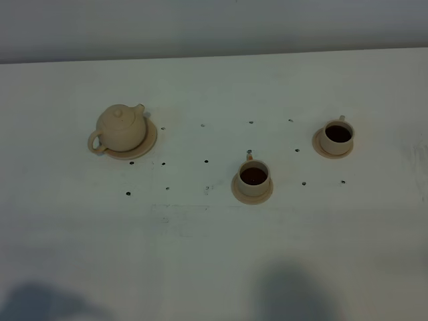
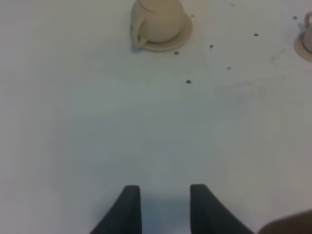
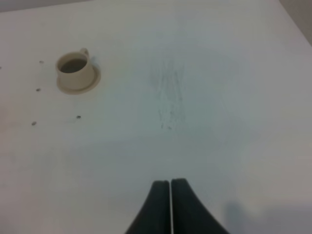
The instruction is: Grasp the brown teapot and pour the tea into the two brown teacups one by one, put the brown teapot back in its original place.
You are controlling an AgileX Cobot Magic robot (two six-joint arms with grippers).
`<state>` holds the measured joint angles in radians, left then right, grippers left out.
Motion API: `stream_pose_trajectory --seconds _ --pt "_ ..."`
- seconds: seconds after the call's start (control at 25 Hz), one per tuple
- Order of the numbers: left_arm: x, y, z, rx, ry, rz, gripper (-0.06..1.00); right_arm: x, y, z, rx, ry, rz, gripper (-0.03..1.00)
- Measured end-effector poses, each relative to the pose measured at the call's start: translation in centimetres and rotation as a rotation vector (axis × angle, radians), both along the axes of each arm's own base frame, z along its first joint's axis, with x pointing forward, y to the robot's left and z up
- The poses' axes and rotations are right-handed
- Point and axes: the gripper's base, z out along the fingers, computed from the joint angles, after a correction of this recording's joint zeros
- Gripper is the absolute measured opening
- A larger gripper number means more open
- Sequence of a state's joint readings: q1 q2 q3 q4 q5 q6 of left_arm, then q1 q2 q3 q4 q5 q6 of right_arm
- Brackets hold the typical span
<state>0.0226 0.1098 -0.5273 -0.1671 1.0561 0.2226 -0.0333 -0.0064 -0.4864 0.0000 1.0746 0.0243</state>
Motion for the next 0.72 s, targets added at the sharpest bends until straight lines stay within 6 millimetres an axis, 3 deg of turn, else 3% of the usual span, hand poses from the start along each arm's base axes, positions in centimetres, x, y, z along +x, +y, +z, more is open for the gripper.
stream_pose_trajectory --seconds 0.28,0.72 --pt "-0.98 -0.1 -0.37 -0.005 -0.053 0.047 0.29 0.0 0.0 0.0 0.0 0.0 0.0 -0.02" --pt "-0.94 -0.14 -0.38 -0.003 -0.055 0.112 0.29 0.0 0.0 0.0 0.0 0.0 0.0 -0.02"
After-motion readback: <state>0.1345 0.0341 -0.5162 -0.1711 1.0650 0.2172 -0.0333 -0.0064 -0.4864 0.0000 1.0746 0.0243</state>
